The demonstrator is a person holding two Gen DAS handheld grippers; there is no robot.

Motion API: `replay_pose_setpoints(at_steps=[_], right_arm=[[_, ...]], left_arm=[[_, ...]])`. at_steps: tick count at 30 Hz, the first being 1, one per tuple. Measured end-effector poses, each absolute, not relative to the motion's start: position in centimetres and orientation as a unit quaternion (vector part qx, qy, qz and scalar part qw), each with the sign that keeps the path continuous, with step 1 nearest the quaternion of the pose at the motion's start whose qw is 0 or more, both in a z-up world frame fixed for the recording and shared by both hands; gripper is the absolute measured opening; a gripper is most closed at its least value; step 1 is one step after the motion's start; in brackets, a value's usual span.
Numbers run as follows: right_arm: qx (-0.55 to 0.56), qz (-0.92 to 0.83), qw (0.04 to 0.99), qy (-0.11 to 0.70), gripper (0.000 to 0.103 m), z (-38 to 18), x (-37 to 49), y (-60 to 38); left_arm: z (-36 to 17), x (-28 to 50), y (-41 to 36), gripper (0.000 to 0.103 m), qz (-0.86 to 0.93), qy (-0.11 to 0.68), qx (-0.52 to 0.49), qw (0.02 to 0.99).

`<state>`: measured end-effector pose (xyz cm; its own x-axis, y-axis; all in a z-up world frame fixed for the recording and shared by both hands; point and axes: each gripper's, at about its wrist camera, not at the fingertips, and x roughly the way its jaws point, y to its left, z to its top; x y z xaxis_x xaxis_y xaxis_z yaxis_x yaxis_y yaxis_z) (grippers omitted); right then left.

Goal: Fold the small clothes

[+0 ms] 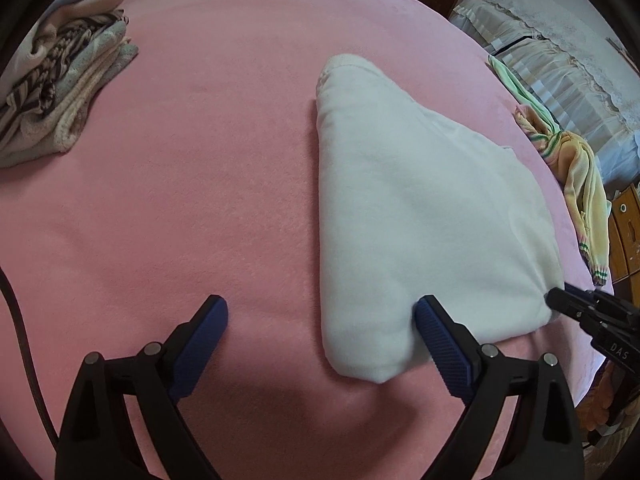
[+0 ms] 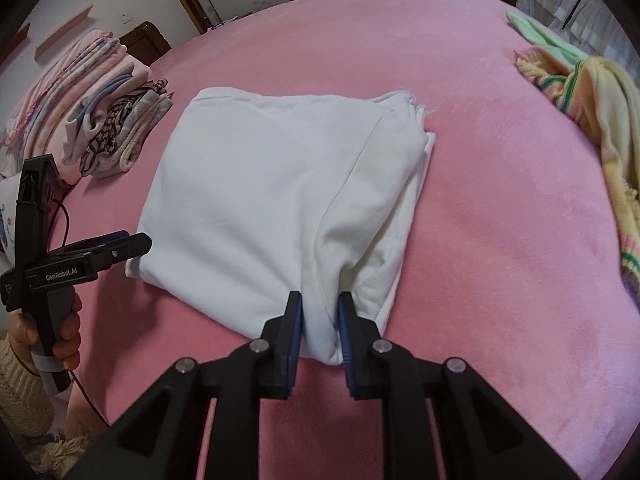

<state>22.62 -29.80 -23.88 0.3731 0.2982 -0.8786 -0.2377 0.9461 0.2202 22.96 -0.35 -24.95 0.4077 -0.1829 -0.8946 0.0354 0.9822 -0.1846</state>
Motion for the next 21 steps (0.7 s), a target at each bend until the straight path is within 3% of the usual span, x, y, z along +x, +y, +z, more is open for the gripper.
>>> replay_pose_setpoints(at_steps=[2, 9, 10, 12, 15, 21], right_arm=[[0.014, 0.146, 0.837, 0.527, 0.034, -22.7, 22.5, -29.7], [0.004, 0.115, 0.881, 0.459, 0.034, -18.9, 22.7, -29.2], [0.004, 0.117, 0.884, 0.453, 0.033, -18.8, 23.0, -28.6], [0.0, 0.122, 0.884, 0.452, 0.025, -19.1, 23.9, -27.2], [-0.009, 0.129, 0.881, 0.456, 0.016, -20.2, 25.3, -25.0], [-0.002, 0.128, 0.867, 0.481, 0.008, -23.3, 27.6, -23.9]], left_arm=[[-23.8, 22.5, -0.5, 0.094, -0.066, 0.53, -0.053, 0.843], [-19.4, 22.5, -2.6, 0.093, -0.09, 0.478, -0.017, 0.873], [-19.1, 23.0, -3.1, 0.091, -0.094, 0.472, -0.018, 0.876], [-19.0, 24.0, -4.3, 0.073, -0.105, 0.471, -0.021, 0.876], [-19.9, 25.7, -6.6, 0.057, -0.114, 0.477, -0.007, 0.872], [-22.1, 28.1, -8.2, 0.055, -0.111, 0.482, 0.001, 0.869]])
